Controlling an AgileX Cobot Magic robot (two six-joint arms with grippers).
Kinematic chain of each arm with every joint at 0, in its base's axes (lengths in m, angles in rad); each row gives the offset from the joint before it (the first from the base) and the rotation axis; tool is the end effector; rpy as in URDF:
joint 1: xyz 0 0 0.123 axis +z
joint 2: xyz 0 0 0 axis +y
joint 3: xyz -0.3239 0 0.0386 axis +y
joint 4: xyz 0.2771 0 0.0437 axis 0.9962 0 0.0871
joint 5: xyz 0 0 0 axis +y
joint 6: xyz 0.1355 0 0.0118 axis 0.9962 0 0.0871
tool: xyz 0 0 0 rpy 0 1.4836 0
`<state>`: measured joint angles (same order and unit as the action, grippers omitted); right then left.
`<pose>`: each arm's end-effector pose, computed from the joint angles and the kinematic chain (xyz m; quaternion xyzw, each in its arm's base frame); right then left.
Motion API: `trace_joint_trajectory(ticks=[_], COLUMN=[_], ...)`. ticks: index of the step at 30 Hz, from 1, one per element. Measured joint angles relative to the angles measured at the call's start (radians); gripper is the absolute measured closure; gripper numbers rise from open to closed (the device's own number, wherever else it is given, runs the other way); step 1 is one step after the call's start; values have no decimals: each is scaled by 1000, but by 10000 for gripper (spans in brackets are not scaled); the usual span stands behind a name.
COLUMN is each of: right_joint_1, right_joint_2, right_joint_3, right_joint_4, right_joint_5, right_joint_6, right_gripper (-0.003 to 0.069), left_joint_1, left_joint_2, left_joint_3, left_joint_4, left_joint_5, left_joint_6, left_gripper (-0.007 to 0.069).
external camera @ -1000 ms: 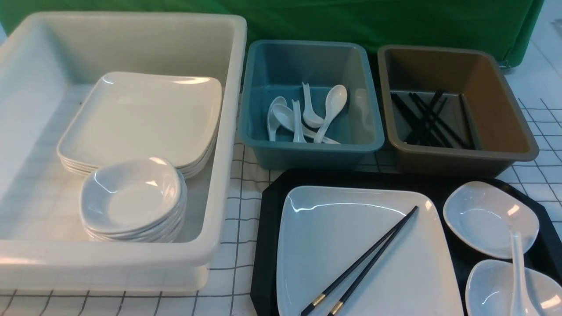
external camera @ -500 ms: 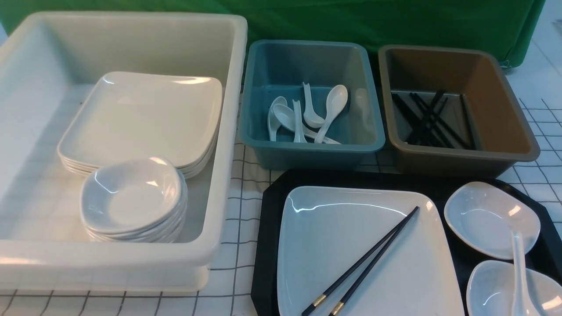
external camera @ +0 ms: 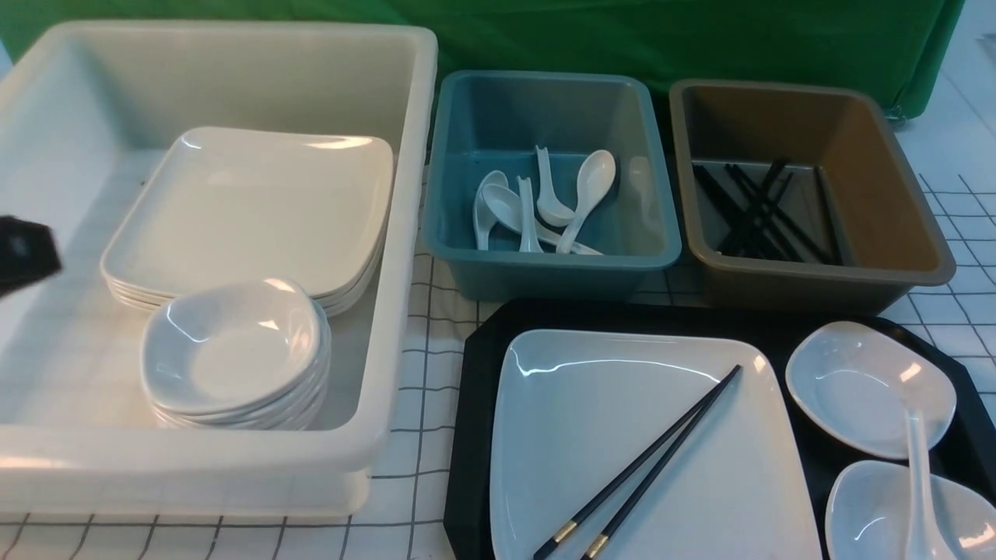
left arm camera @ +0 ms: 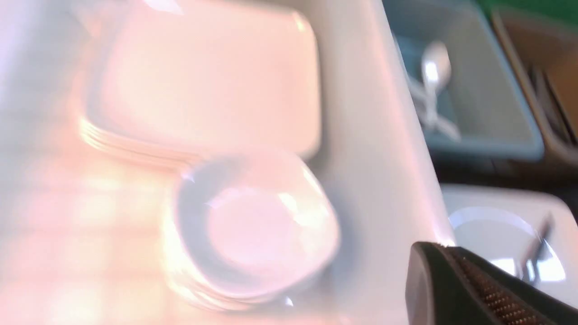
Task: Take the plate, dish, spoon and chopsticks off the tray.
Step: Use the right arm to grab a soup spoon from the plate
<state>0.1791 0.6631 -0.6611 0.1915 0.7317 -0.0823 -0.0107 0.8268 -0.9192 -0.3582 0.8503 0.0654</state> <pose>0.1485 0.0445 0.3156 -0.0812 0.8880 0.1103 0.4390 0.1859 -0.0378 0.3784 -0.0139 0.8872 -0.1599 0.4326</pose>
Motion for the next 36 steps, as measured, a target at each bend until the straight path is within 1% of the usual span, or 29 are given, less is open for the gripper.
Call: trace_joint_trajectory(ticks=[1, 2, 3, 4, 5, 6, 7, 8, 11, 13, 14, 15, 16, 18, 20, 22, 23, 24, 25, 27, 30, 36], right_joint_1=[1, 1, 1, 1, 1, -3, -10, -23, -92, -154, -168, -192, -195, -221, -224, -224, -224, -220, -218, -209, -202, -200], right_joint_2=[75, 90, 196, 219, 263, 330, 373, 413, 514, 576, 597, 623, 628, 688, 730, 768, 771, 796, 809, 830, 855, 916], right_joint_3=[-36, -43, -90, -100, -119, -147, -162, -178, -206, -213, -213, -213, -213, -213, -213, -213, -213, -213, -213, -213, -214, -214], right_joint_4=[0, 0, 0, -1, -1, -3, -5, -8, -23, -29, -29, -30, -30, -33, -33, -31, -30, -30, -29, -29, -26, -26], right_joint_5=[64, 76, 145, 156, 170, 181, 182, 183, 162, 126, 118, 106, 105, 77, 42, 4, -5, -43, -62, -92, -120, -107], right_joint_6=[-29, -29, -73, -77, -98, -120, -129, -136, -139, -130, -128, -128, -128, -128, -128, -128, -128, -128, -128, -128, -127, -126], right_gripper=[651, 651, 651, 651, 653, 657, 658, 658, 658, 652, 647, 629, 625, 551, 461, 382, 367, 319, 300, 284, 279, 275], left_joint_1=[0, 0, -6, -7, -18, -55, -81, -121, -287, -441, -480, -540, -562, -684, -758, -804, -812, -834, -845, -858, -861, -861], left_joint_2=[37, 55, 116, 124, 151, 204, 230, 261, 345, 405, 420, 447, 458, 525, 585, 641, 653, 701, 728, 774, 819, 852], left_joint_3=[-16, -20, -54, -54, -75, -105, -126, -146, -194, -219, -227, -236, -238, -263, -289, -323, -327, -357, -373, -400, -417, -420], left_joint_4=[-48, -70, -151, -159, -184, -207, -208, -202, -165, -125, -113, -104, -103, -92, -89, -85, -85, -85, -85, -83, -81, -48], left_joint_5=[14, 16, 36, 38, 42, 55, 63, 70, 76, 47, 37, 20, 11, -45, -90, -112, -116, -126, -129, -134, -155, -200], left_joint_6=[56, 70, 173, 183, 216, 256, 269, 273, 262, 229, 220, 214, 214, 208, 208, 216, 216, 224, 227, 238, 243, 250], left_gripper=[604, 606, 618, 620, 624, 631, 633, 635, 636, 636, 636, 636, 636, 636, 636, 636, 636, 636, 636, 636, 636, 629])
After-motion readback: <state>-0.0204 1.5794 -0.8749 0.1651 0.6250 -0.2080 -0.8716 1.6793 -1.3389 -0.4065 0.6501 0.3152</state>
